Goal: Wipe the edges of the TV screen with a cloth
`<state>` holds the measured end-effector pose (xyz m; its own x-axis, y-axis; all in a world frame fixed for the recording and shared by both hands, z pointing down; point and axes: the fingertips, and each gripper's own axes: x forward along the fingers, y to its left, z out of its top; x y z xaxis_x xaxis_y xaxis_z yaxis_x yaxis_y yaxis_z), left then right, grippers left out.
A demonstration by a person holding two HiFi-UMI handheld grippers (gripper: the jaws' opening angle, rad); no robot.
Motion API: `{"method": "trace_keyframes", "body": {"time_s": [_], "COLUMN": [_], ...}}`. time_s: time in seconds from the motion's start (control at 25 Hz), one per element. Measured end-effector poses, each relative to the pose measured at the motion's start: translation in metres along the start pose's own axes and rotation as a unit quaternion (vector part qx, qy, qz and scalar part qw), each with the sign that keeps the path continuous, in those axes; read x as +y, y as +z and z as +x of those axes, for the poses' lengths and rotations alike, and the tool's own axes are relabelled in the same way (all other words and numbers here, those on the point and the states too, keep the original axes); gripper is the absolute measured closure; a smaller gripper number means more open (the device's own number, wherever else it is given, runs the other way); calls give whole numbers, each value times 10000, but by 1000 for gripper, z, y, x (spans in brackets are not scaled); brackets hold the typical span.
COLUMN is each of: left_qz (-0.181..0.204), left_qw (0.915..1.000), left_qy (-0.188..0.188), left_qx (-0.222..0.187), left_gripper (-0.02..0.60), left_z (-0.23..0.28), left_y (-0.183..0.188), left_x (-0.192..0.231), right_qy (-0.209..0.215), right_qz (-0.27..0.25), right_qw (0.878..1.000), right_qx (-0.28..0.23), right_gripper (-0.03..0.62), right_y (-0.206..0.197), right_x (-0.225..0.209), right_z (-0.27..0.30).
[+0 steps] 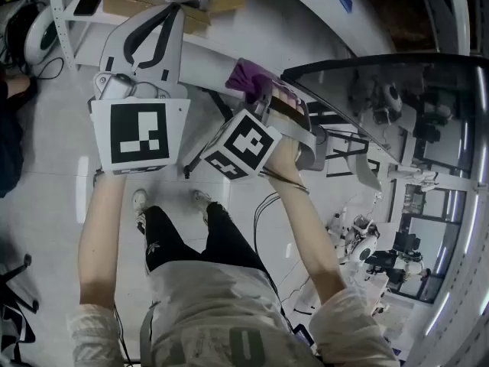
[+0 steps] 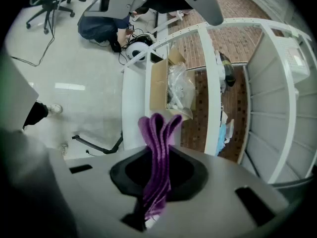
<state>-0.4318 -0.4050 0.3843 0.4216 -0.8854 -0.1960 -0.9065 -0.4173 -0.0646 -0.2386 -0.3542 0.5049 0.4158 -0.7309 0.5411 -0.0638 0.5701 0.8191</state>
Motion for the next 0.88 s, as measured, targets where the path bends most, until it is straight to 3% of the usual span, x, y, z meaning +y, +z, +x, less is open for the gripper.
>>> {"method": "trace_keyframes", "body": {"time_s": [0.16,0.32,0.44,0.52,0.64,0.76,0.88], "left_qz": [86,28,197,171,-51,-32,97], "left_qw": [9999,9986,9977,9976,9969,9964,9948], "left_qy": [96,451,601,666,679,350,-182], "left_qx": [91,259,237,-4,-384,-766,-1000], "left_gripper": [566,566,566,566,566,566,566], "left_z": [-8,-31,-50,-60,-69,-61,-57], "left_y": [-3,3,29,60,122,183,221], "left_x": [-3,2,-14,-36,-87,-160,-261], "right_qy": [225,200,89,-59,-257,-569,-814], "right_qz": [80,218,517,773,1613,2722,3562], "right_qw": [9996,9959,9876,9794,9536,9114,8700], "right_qx": [-179,-856,-1480,-1863,-2531,-3033,-3310], "right_gripper": [540,540,540,540,540,540,540], "right_y": [-9,-4,-8,-25,-73,-146,-247], "right_x": [13,21,17,2,-37,-72,-81], "right_z": [6,-18,-49,-73,-116,-157,-189]}}
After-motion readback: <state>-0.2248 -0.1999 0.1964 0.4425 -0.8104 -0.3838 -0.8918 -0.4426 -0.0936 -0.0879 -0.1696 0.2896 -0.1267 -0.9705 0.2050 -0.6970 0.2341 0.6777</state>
